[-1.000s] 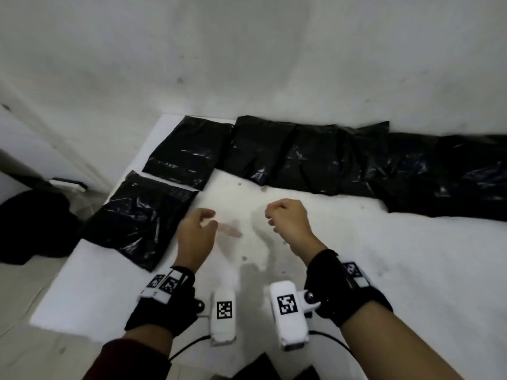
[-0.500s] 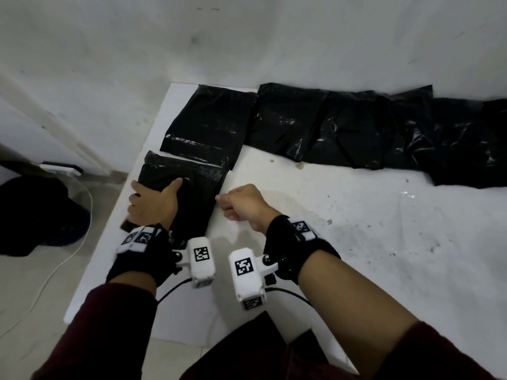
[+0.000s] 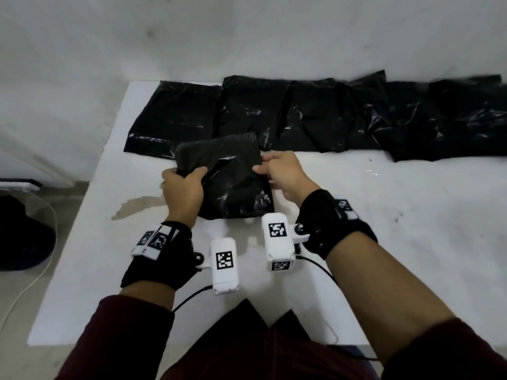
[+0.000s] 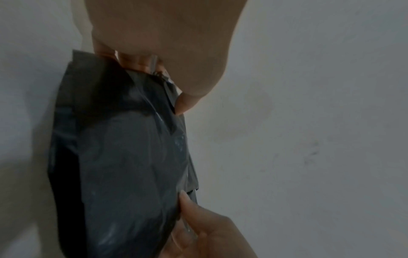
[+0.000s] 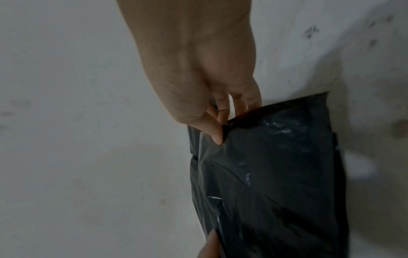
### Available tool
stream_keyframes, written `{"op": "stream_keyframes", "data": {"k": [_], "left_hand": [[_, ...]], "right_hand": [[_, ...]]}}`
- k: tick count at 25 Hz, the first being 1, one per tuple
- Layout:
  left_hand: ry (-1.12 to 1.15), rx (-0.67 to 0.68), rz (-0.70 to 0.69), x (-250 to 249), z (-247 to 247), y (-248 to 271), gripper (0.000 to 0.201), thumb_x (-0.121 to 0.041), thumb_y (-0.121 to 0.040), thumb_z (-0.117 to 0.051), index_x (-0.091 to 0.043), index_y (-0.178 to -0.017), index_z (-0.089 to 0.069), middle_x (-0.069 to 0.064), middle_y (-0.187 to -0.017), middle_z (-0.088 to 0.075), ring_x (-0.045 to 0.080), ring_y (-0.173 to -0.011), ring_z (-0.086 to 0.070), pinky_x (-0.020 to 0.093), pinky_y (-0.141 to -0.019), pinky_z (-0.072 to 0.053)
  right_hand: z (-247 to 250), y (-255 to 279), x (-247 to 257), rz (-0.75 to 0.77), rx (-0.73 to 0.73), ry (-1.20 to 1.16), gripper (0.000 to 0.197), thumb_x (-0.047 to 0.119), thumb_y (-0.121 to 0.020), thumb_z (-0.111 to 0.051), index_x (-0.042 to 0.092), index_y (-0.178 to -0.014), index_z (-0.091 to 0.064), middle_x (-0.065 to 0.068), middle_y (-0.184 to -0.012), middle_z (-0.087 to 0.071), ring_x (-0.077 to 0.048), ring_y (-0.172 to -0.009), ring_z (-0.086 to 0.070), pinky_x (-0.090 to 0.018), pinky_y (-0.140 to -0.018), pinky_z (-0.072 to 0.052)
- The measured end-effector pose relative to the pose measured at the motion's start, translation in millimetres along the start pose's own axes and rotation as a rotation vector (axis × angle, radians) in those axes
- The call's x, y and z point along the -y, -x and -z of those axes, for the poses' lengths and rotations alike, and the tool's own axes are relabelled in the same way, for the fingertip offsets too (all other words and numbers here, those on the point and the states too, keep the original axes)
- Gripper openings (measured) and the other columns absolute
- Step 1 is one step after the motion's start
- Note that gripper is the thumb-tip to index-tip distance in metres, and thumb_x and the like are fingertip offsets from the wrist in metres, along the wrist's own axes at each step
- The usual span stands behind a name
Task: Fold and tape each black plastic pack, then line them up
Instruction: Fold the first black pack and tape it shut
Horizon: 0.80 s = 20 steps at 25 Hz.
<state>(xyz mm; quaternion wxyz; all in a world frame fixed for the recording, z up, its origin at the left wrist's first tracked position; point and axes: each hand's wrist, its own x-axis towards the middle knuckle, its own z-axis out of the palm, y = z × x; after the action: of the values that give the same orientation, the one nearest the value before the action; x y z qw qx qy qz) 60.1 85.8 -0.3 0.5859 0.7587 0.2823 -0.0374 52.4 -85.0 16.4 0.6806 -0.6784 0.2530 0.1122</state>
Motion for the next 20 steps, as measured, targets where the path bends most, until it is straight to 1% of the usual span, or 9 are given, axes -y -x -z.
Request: {"op": "stream_keyframes", "data": {"k": [5, 8, 10, 12, 13, 15, 17, 18, 20], "left_hand": [[0.040, 0.163, -0.017, 10.4, -22.9, 7.2, 0.044, -0.029, -0.081, -0.067, -0.012, -0.117, -0.050, 0.006, -0.110, -0.061, 0.021, -0.095, -0.062, 0.036, -0.086, -0.053], [0.011, 0.226, -0.052, 15.0, -26.3, 10.5, 0.040, -0.032, -0.078, -0.070, -0.015, -0.111, -0.055, 0.004, -0.105, -0.065, 0.018, -0.092, -0.064, 0.032, -0.084, -0.053], [0.034, 0.267, -0.065, 12.8, -25.0, 13.1, 0.035, -0.027, -0.080, -0.068, -0.016, -0.111, -0.057, 0.004, -0.103, -0.067, 0.017, -0.089, -0.065, 0.028, -0.077, -0.052], [0.076, 0.344, -0.053, 9.5, -21.6, 13.4, 0.036, -0.015, -0.082, -0.065, -0.018, -0.116, -0.054, 0.004, -0.100, -0.067, 0.017, -0.086, -0.066, 0.024, -0.068, -0.050], [0.087, 0.382, -0.028, 10.7, -20.1, 12.3, 0.044, -0.009, -0.082, -0.064, -0.019, -0.122, -0.050, 0.005, -0.100, -0.066, 0.019, -0.087, -0.066, 0.025, -0.068, -0.051], [0.054, 0.357, 0.033, 16.2, -17.0, 10.6, 0.061, -0.004, -0.077, -0.070, -0.009, -0.131, -0.044, 0.010, -0.105, -0.064, 0.026, -0.095, -0.064, 0.031, -0.076, -0.052], [0.043, 0.286, 0.089, 22.0, -13.3, 10.6, 0.047, -0.004, -0.071, -0.076, 0.009, -0.112, -0.058, 0.020, -0.102, -0.066, 0.032, -0.090, -0.066, 0.034, -0.077, -0.054], [0.065, 0.308, 0.116, 22.7, -11.3, 11.8, 0.036, -0.006, -0.070, -0.076, 0.010, -0.100, -0.063, 0.020, -0.096, -0.067, 0.030, -0.083, -0.067, 0.032, -0.073, -0.054], [0.090, 0.435, 0.112, 21.3, -6.9, 15.9, 0.025, -0.011, -0.075, -0.073, 0.003, -0.094, -0.066, 0.013, -0.089, -0.069, 0.021, -0.076, -0.066, 0.025, -0.065, -0.054]], "right_hand": [[39.7, -4.2, -10.2, 0.008, -0.137, 0.024, 0.032, -0.007, -0.083, -0.059, 0.003, -0.113, -0.061, -0.007, -0.100, -0.065, -0.014, -0.077, -0.062, -0.017, -0.055, -0.046], [49.3, -6.2, -16.3, 0.030, -0.222, 0.103, 0.024, -0.008, -0.081, -0.058, 0.006, -0.100, -0.063, -0.015, -0.106, -0.067, -0.026, -0.096, -0.065, -0.031, -0.074, -0.055], [56.0, -0.9, -17.9, 0.032, -0.240, 0.192, 0.026, -0.001, -0.080, -0.064, 0.007, -0.104, -0.060, -0.014, -0.109, -0.063, -0.028, -0.102, -0.062, -0.035, -0.086, -0.051], [60.2, 6.3, -19.0, -0.014, -0.173, 0.280, 0.022, 0.009, -0.078, -0.071, 0.007, -0.092, -0.054, -0.008, -0.095, -0.061, -0.023, -0.088, -0.061, -0.035, -0.079, -0.052], [61.3, 10.1, -20.4, -0.052, -0.127, 0.309, 0.023, 0.010, -0.076, -0.074, 0.009, -0.080, -0.052, -0.005, -0.082, -0.059, -0.019, -0.075, -0.060, -0.032, -0.068, -0.051], [62.7, 11.9, -25.3, -0.113, -0.062, 0.353, 0.026, 0.005, -0.070, -0.077, 0.009, -0.068, -0.052, -0.005, -0.068, -0.054, -0.019, -0.061, -0.055, -0.024, -0.049, -0.041], [64.4, 9.6, -29.9, -0.135, -0.059, 0.334, 0.022, -0.002, -0.069, -0.074, 0.005, -0.075, -0.054, -0.010, -0.072, -0.054, -0.023, -0.063, -0.054, -0.024, -0.049, -0.039], [66.1, 9.0, -30.9, -0.142, -0.067, 0.297, 0.021, -0.004, -0.071, -0.072, 0.003, -0.079, -0.054, -0.010, -0.074, -0.054, -0.024, -0.065, -0.054, -0.026, -0.052, -0.042], [70.6, 10.2, -30.0, -0.160, -0.061, 0.196, 0.015, -0.005, -0.076, -0.067, 0.001, -0.078, -0.054, -0.011, -0.073, -0.056, -0.024, -0.065, -0.056, -0.033, -0.061, -0.051]]}}
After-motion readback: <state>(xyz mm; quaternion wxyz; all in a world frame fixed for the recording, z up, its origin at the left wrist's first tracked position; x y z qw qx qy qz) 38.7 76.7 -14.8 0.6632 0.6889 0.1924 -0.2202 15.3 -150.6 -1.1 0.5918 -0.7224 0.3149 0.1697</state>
